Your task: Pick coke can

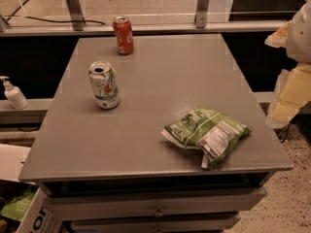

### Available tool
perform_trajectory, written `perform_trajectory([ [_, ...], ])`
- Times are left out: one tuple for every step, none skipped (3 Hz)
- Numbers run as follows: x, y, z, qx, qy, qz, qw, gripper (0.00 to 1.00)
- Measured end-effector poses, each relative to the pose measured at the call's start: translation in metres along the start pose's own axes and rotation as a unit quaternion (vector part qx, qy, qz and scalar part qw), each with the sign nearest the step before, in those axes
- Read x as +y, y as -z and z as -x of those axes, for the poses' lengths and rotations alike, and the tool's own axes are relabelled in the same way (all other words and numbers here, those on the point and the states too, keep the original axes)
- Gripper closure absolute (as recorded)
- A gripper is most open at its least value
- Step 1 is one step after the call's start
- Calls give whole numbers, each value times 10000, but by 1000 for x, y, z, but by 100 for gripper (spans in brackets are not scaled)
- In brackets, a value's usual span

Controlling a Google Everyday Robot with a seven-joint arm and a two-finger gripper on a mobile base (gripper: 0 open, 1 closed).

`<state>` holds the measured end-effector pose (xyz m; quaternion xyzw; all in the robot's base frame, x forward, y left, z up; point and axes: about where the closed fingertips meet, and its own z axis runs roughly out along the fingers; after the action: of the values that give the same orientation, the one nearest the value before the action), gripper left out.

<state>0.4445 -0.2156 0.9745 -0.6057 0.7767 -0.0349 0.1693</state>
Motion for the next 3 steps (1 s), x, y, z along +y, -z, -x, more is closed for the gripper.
perform_trajectory([
  [-20,-26,14,-257,-60,-99,9996,0],
  [-48,-58,33,-593,-153,-294,9977,0],
  [-81,-91,50,-1048,-408,-362,9930,0],
])
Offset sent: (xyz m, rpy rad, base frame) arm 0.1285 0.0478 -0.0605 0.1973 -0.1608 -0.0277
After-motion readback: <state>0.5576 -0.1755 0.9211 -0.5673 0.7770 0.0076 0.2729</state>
